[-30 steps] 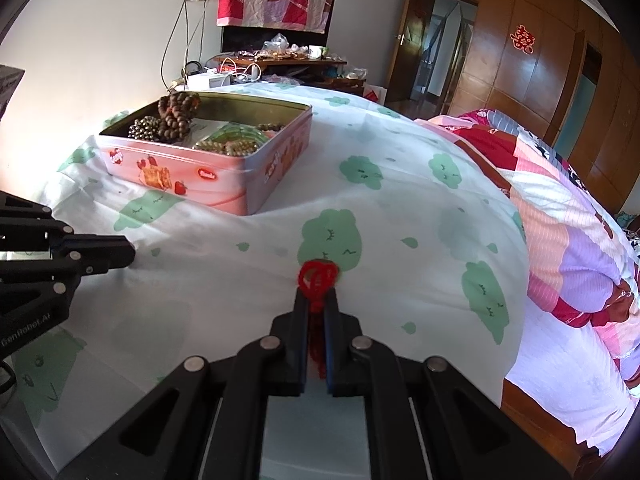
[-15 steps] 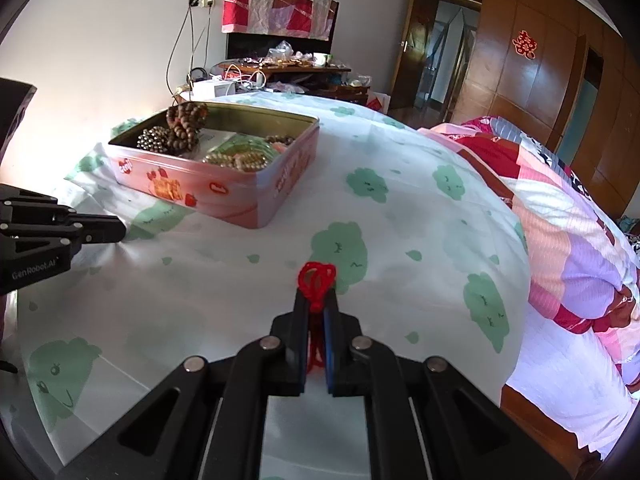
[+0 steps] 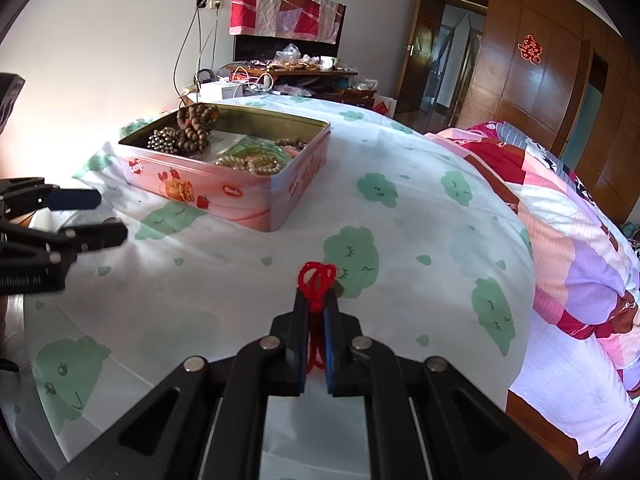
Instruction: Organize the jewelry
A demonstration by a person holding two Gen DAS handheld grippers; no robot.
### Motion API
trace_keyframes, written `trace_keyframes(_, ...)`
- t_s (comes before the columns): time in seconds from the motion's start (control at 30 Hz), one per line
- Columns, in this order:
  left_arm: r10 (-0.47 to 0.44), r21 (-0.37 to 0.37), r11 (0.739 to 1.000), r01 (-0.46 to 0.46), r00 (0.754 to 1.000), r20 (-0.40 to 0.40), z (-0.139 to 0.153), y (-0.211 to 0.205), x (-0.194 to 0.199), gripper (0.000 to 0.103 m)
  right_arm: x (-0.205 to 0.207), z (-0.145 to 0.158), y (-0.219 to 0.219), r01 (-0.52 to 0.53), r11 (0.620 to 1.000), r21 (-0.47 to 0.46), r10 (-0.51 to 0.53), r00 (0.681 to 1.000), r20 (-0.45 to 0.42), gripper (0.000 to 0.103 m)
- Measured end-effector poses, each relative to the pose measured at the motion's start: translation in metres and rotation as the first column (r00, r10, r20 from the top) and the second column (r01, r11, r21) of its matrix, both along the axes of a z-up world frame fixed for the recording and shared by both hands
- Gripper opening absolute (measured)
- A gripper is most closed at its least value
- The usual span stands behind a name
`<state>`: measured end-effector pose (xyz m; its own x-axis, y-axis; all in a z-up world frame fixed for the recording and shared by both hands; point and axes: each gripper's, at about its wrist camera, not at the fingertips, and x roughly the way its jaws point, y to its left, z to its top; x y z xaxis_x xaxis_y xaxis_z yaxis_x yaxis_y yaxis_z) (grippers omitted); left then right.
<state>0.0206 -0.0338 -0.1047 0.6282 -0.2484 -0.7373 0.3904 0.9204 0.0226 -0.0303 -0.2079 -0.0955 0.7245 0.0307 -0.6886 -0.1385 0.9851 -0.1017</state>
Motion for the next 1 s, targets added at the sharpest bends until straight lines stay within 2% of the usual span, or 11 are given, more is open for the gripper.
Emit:
trace_keyframes(0.1,0.016,0.026,1.000,-0.015,0.999,-0.049,-0.012,0.000,0.006,0.063,0.001,0.001,0.000,-0.004,1.000,0.009,0.004,1.000,0.002,0.008)
trace_keyframes(0.2,0.015,0.036,0.999,-0.014,0.999,-0.037,-0.012,-0.002,0.008,0.062,0.001,0.002,0.005,-0.015,1.000,0.009,0.015,1.000,0.004,0.008)
trace_keyframes(0.3,0.040,0.059,0.998,-0.037,0.999,-0.036,-0.015,-0.001,0.011,0.050,0.002,0.002,0.010,-0.025,1.000,0.008,0.025,1.000,0.007,0.008)
trace_keyframes(0.37,0.024,0.061,0.998,-0.022,0.999,-0.040,-0.015,-0.004,0.007,0.029,0.003,0.003,0.013,-0.030,1.000,0.007,0.030,1.000,0.010,0.008)
trace_keyframes(0.43,0.006,0.061,0.998,-0.003,0.999,-0.042,-0.016,-0.008,0.004,0.021,0.003,0.003,0.014,-0.035,0.999,0.007,0.035,0.999,0.011,0.008)
trace_keyframes(0.57,-0.008,0.053,0.999,0.011,0.999,-0.051,-0.013,-0.008,0.003,0.018,0.004,0.005,0.017,-0.041,0.999,0.008,0.041,0.999,0.016,0.008)
trace_keyframes(0.6,-0.006,0.050,0.999,0.008,0.999,-0.045,-0.011,-0.007,0.003,0.001,0.005,0.007,0.017,-0.042,0.999,0.009,0.042,0.999,0.019,0.008)
trace_keyframes(0.83,-0.020,0.017,1.000,0.020,0.999,-0.033,0.006,-0.002,0.007,0.000,0.010,0.025,0.013,-0.035,0.999,0.021,0.034,0.998,0.057,0.008)
trace_keyframes(0.93,-0.022,0.041,0.999,0.023,1.000,-0.022,0.004,-0.001,0.004,0.000,0.014,0.030,0.011,-0.028,0.999,0.026,0.026,0.997,0.068,0.008)
trace_keyframes(1.0,-0.017,0.065,0.998,0.018,1.000,-0.011,0.002,-0.002,0.002,0.004,0.014,0.031,0.012,-0.030,0.999,0.023,0.029,0.997,0.069,0.008)
